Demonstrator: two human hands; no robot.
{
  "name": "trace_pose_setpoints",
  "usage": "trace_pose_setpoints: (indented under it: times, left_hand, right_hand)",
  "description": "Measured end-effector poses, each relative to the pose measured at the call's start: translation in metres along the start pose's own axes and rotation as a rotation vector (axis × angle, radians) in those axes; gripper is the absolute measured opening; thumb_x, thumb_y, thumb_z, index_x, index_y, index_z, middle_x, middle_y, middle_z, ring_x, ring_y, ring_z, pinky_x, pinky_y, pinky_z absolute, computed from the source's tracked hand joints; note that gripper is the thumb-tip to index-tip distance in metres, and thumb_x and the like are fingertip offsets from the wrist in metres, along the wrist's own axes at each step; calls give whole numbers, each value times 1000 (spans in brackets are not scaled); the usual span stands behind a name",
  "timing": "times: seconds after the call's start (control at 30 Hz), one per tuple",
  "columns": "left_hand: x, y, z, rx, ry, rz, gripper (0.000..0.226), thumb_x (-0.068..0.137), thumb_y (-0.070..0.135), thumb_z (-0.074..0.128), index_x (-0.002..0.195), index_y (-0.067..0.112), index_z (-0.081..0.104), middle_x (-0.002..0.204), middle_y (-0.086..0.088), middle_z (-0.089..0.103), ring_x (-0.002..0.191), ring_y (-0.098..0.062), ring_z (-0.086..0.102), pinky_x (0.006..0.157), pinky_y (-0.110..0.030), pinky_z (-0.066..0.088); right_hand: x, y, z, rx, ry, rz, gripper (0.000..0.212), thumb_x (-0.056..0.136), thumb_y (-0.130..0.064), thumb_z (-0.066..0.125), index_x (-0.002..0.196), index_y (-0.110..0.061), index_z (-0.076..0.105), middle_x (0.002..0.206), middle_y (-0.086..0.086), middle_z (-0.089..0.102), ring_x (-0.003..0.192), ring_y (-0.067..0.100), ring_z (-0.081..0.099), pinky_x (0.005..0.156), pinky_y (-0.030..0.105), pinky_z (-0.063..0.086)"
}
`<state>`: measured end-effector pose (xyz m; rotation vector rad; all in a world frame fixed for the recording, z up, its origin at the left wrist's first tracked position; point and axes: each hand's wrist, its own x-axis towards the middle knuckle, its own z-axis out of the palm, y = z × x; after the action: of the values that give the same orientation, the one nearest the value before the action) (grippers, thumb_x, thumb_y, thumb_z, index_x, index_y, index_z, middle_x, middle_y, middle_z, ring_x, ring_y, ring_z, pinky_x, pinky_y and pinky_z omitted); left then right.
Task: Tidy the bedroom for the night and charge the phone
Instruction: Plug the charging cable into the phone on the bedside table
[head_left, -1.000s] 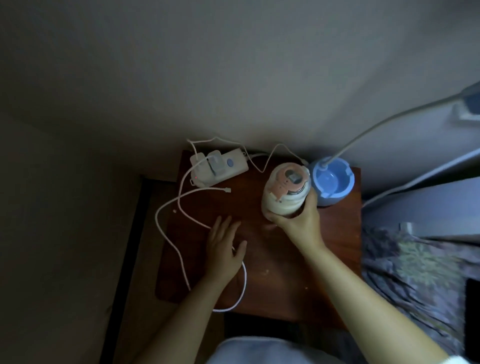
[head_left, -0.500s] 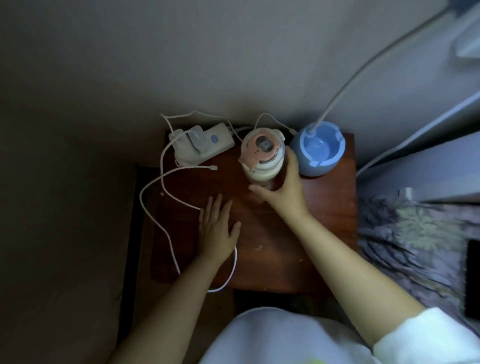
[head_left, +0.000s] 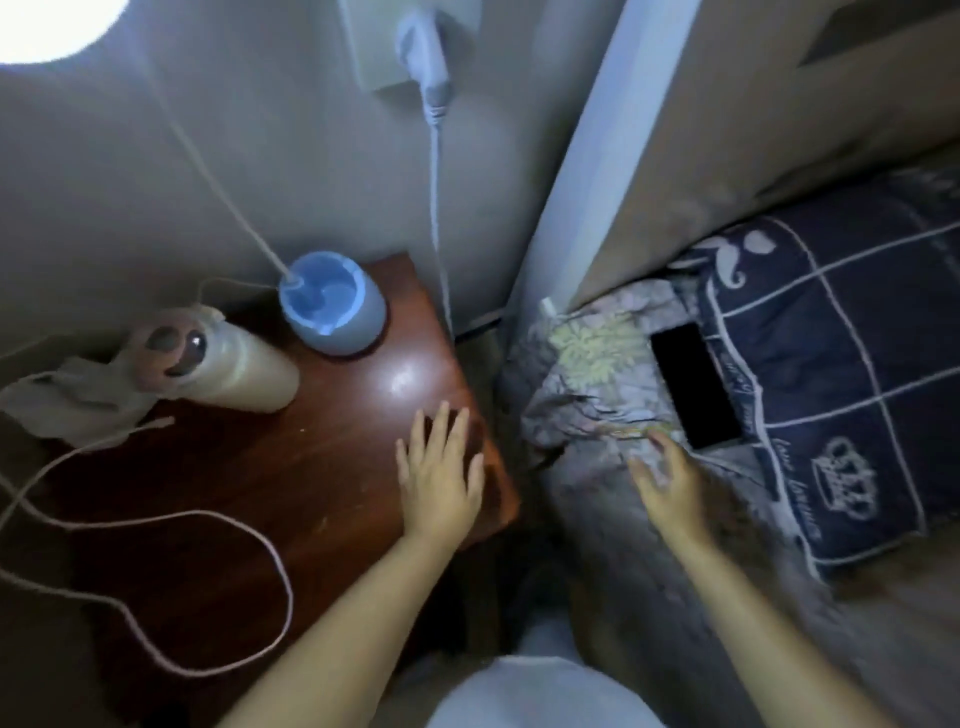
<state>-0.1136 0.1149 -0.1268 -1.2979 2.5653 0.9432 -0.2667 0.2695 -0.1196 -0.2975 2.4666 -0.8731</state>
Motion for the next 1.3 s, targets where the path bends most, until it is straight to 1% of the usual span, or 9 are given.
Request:
trace_pose_setpoints:
  times: [0.07, 0.27, 0.33, 0.43, 0.57, 0.77, 0.93, 1.17, 1.3]
  left_hand:
    - [10, 15, 18, -9, -22, -100, 52, 90, 29, 40, 138, 21, 21, 153, -4, 18, 142, -26, 6, 115, -50, 5]
    - [15, 20, 53, 174, 94, -187, 70, 75, 49, 11, 136, 16, 15, 150, -8, 22, 139, -25, 9, 112, -55, 9]
    - [16, 19, 58, 171, 118, -189, 67, 72, 51, 5, 132, 21, 1, 150, -3, 10, 134, -16, -5, 114, -51, 3]
    - [17, 21, 60, 176, 176, -204, 71, 74, 50, 10, 136, 17, 16, 150, -7, 22, 135, -18, 1, 113, -52, 5]
    - [17, 23, 60, 219, 129, -235, 74, 72, 52, 6, 138, 18, 15, 152, -5, 16, 139, -19, -1, 115, -48, -1]
    - [16, 24, 59, 228, 101, -249, 68, 71, 52, 2, 133, 24, -3, 147, 6, -3, 132, -11, -14, 115, -45, -5]
    - [17, 23, 58, 215, 80, -250, 64, 69, 54, -3, 127, 28, -10, 142, 9, -10, 130, -10, -18, 114, -45, -7]
    - [9, 20, 37, 77, 6, -157, 62, 84, 47, 9, 139, 20, 9, 155, -2, 7, 139, -14, -10, 116, -42, -4]
    - [-24, -11, 2, -130, 170, -98, 69, 77, 47, 8, 136, 17, 25, 151, -5, 24, 133, -7, 1, 116, -39, 7]
  right_hand:
    - [18, 13, -27, -129, 39, -34, 45, 75, -15, 60, 112, 10, 52, 113, 37, 57, 104, 48, 55, 85, 34, 34]
    - [93, 59, -31, -374, 68, -117, 58, 71, -19, 62, 115, 15, 46, 120, 42, 47, 111, 56, 45, 97, 58, 38]
    - [113, 64, -23, -423, 113, -159, 61, 72, -18, 65, 118, 15, 43, 125, 42, 43, 113, 56, 43, 98, 59, 36]
    - [129, 67, -12, -438, 136, -122, 73, 69, -20, 72, 122, 14, 37, 132, 39, 38, 118, 55, 38, 100, 60, 32]
    - [136, 75, -9, -416, 176, -142, 83, 63, -43, 48, 117, 19, 39, 118, 42, 49, 106, 55, 49, 93, 59, 40]
    - [147, 74, -15, -374, 121, -116, 87, 63, -18, 79, 126, 15, 30, 134, 37, 35, 122, 50, 31, 107, 48, 18]
    - [138, 76, -16, -356, 140, -153, 86, 58, -24, 80, 120, 19, 37, 128, 39, 41, 116, 53, 37, 105, 53, 26]
    - [70, 44, 2, -365, 139, -262, 78, 50, -9, 86, 110, 21, 47, 116, 42, 50, 108, 56, 46, 97, 58, 36]
    - [17, -5, 40, -331, 38, -342, 79, 52, -17, 85, 112, 17, 47, 119, 38, 50, 112, 52, 45, 100, 49, 34]
